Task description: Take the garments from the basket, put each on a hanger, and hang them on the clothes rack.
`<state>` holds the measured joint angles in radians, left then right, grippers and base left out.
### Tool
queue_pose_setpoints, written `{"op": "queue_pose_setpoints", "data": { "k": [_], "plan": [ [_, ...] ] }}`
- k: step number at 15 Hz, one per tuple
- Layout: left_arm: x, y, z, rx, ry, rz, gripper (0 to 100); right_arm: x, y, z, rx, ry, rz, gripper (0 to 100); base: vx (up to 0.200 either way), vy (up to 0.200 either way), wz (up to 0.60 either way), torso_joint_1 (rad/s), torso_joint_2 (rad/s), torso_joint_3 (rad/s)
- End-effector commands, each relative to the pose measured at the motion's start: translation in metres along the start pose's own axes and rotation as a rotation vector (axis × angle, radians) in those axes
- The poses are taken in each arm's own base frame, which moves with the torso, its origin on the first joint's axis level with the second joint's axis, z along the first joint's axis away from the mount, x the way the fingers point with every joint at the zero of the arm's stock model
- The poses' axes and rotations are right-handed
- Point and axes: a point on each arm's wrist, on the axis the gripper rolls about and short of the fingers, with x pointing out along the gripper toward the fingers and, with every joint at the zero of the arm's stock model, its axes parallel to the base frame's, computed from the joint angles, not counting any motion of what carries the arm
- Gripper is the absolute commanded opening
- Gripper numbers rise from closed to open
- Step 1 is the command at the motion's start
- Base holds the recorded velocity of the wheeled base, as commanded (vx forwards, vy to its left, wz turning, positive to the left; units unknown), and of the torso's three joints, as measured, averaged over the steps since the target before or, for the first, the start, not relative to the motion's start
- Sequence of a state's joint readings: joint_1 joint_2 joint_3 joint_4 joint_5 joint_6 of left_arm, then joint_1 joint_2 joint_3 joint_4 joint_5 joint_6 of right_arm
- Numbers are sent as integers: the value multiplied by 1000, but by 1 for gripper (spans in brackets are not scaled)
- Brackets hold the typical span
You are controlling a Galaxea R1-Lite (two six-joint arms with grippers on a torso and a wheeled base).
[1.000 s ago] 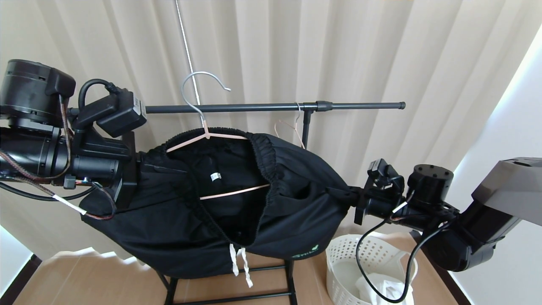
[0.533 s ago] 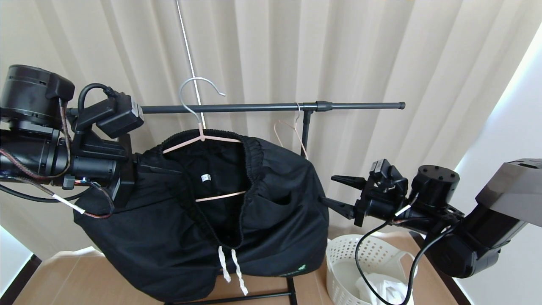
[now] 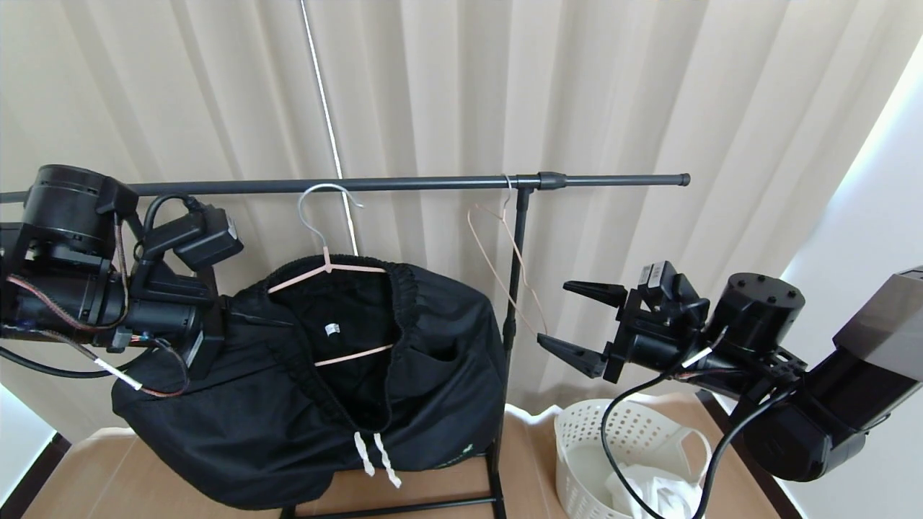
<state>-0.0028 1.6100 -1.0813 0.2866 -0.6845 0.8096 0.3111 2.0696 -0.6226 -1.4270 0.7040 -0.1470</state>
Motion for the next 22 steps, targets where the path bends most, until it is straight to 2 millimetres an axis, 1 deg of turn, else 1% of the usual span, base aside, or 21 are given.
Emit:
{"op": "queue_pose_setpoints", "data": {
  "k": [1, 3, 4, 5, 7, 8, 9, 10, 11, 13, 16, 17, 19, 22],
  "plan": [
    [12, 6, -17, -34, 36, 7, 0, 0, 1, 4, -7, -9, 2, 100, 0, 0, 0, 0, 0, 0],
    [28, 16, -28, -28, 60, 60, 0, -1, 1, 5, -8, -10, 2, 100, 0, 0, 0, 0, 0, 0],
    [33, 20, -31, -35, 68, 76, 0, 0, 1, 4, -7, -9, 2, 100, 0, 0, 0, 0, 0, 0],
    [41, 26, -32, -85, 68, 102, 0, 0, 1, 4, -7, -8, 1, 100, 0, 0, 0, 0, 0, 0],
    [62, 36, -29, -175, 75, 170, 0, 0, 1, 4, -8, -10, 1, 100, 0, 0, 0, 0, 0, 0],
    [70, 39, -27, -207, 85, 207, 0, 0, 1, 4, -7, -8, 1, 100, 0, 0, 0, 0, 0, 0],
    [91, 44, -21, -283, 87, 279, 0, 0, 1, 4, -8, -10, 1, 100, 0, 0, 0, 0, 0, 0],
    [99, 47, -18, -317, 77, 303, 0, 0, 1, 4, -8, -10, 1, 100, 0, 0, 0, 0, 0, 0],
    [118, 52, -9, -366, 54, 346, 0, 0, 1, 4, -7, -8, 1, 100, 0, 0, 0, 0, 0, 0],
    [138, 60, 2, -415, 36, 384, 0, 0, 1, 4, -7, -8, 1, 100, 0, 0, 0, 0, 0, 0],
    [153, 68, 13, -507, -16, 402, 0, 0, 1, 4, -9, -8, 1, 100, 0, 0, 0, 0, 0, 0],
    [154, 71, 16, -533, -39, 406, 0, 0, 1, 4, -9, -8, -1, 100, 0, 0, 0, 0, 0, 0],
    [155, 74, 18, -539, -79, 417, 0, 0, 0, 4, -10, -9, -1, 100, 0, 0, 0, 0, 0, 0],
    [162, 79, 14, -527, -131, 437, 0, 0, 0, 3, -8, -7, -1, 100, 0, 0, 0, 0, 0, 0]
  ]
}}
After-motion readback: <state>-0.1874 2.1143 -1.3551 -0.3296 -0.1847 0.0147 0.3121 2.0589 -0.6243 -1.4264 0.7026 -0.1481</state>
